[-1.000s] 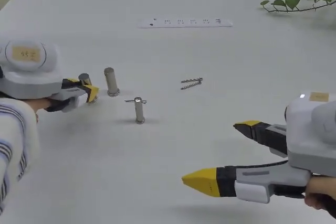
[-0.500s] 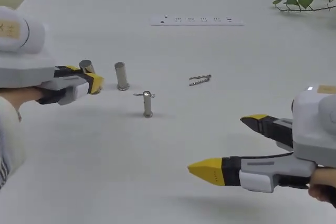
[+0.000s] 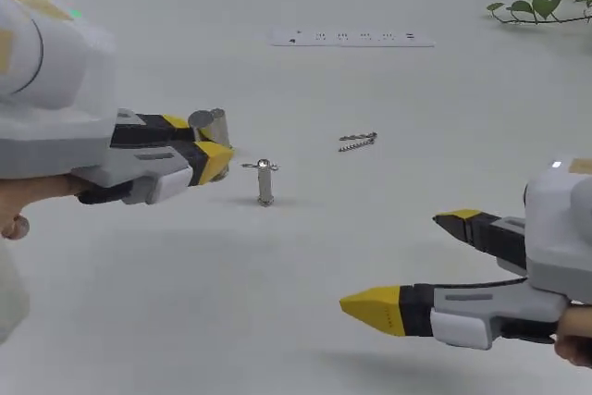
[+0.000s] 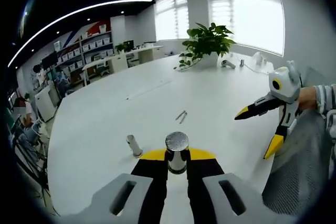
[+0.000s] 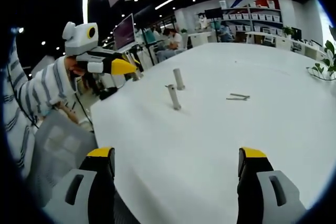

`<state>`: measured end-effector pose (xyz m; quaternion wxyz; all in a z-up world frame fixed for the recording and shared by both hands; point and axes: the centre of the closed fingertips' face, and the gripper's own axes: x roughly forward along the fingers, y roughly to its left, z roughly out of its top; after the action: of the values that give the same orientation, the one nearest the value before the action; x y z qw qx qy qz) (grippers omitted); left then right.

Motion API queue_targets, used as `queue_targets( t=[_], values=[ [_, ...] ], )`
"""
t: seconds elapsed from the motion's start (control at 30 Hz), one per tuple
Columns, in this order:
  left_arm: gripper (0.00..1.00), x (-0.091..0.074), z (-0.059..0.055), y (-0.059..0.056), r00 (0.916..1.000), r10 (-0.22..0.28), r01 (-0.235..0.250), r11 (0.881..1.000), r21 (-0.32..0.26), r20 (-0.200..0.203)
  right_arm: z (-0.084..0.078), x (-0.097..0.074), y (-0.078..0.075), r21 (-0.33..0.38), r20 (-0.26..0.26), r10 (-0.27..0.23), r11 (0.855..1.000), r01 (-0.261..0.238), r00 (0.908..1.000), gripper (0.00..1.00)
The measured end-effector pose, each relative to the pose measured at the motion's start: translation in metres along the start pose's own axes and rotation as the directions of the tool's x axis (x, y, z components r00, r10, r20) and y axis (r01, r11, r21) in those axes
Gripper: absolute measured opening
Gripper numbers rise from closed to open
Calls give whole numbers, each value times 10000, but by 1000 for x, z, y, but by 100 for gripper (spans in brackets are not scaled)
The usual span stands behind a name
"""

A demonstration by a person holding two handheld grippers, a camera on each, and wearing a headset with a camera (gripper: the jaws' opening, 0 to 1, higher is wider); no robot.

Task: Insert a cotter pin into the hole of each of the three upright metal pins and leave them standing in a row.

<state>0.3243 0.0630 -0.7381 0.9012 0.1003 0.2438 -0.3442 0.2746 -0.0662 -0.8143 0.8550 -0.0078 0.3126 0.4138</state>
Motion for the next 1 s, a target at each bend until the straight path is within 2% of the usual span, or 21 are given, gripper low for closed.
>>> queue_targets(
  t=[0.1,0.17,0.23,0.37,0.53,0.67,0.8,1.0],
  values=[
    [11,8,-6,-8,9997,-216,217,9997,122,-116,-3,-1,0,40,-22,-22,10000,22,10000,99],
    [11,17,-10,-19,9986,-488,495,9982,340,-217,-3,-3,0,68,-12,-32,10000,32,10000,99],
    [11,25,-18,-18,9971,-676,686,9972,297,-356,-4,-4,0,124,15,-65,9999,65,10000,99],
    [11,36,-26,-30,9929,-986,1042,9907,877,-662,-6,-5,-1,148,25,-98,9998,98,9999,99],
    [11,49,-38,-41,9855,-1481,1553,9838,895,-826,-8,-6,-1,153,-23,-109,9998,110,9999,99],
    [11,56,-50,-44,9798,-1685,1771,9812,769,-1073,-9,-7,0,133,-79,-67,9999,69,9999,98],
    [11,59,-58,-44,9795,-1651,1755,9807,859,-1155,-12,-6,2,77,-180,4,10000,-3,9998,98],
    [11,65,-68,-48,9713,-1928,2049,9756,784,-1390,-14,-4,6,49,-289,125,9999,-124,9995,98]
  ],
)
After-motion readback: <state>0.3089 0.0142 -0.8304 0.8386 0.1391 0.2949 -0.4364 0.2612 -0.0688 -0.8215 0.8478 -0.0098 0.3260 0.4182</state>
